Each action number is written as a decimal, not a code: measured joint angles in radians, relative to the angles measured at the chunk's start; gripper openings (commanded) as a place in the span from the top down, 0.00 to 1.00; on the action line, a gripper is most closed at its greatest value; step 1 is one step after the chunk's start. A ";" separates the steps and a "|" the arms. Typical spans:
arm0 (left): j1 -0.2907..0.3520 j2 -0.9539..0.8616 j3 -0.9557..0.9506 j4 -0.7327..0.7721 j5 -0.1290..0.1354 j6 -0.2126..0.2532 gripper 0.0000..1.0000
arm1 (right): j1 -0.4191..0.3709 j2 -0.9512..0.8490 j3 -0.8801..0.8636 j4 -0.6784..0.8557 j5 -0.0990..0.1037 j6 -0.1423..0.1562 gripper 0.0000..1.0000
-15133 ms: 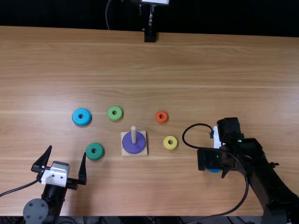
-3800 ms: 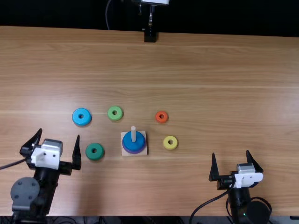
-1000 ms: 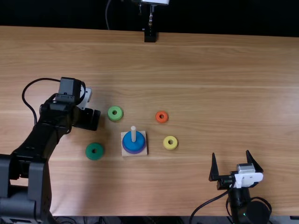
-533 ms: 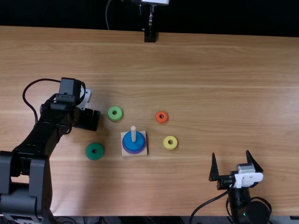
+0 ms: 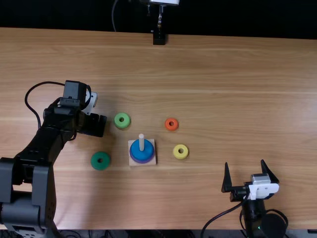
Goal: Build the Hanoi tower: stack the rings onto the peg from bottom to top in this color order: purple, dark blue, light blue, dark green, light green, yellow, orange.
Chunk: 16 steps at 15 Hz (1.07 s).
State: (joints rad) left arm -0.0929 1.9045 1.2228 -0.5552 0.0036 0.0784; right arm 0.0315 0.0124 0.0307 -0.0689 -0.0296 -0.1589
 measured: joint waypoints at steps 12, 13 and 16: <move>0.000 0.000 0.002 -0.009 -0.001 0.001 1.00 | 0.000 0.000 0.000 0.000 0.000 0.000 0.00; 0.000 0.000 0.007 -0.019 -0.002 0.000 1.00 | 0.000 0.000 0.000 0.000 0.000 0.000 0.00; -0.004 -0.019 0.076 -0.127 -0.003 0.000 1.00 | 0.000 0.000 0.000 0.000 0.000 0.000 0.00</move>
State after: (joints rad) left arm -0.0971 1.8858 1.2984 -0.6823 0.0006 0.0788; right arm 0.0319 0.0124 0.0307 -0.0692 -0.0296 -0.1589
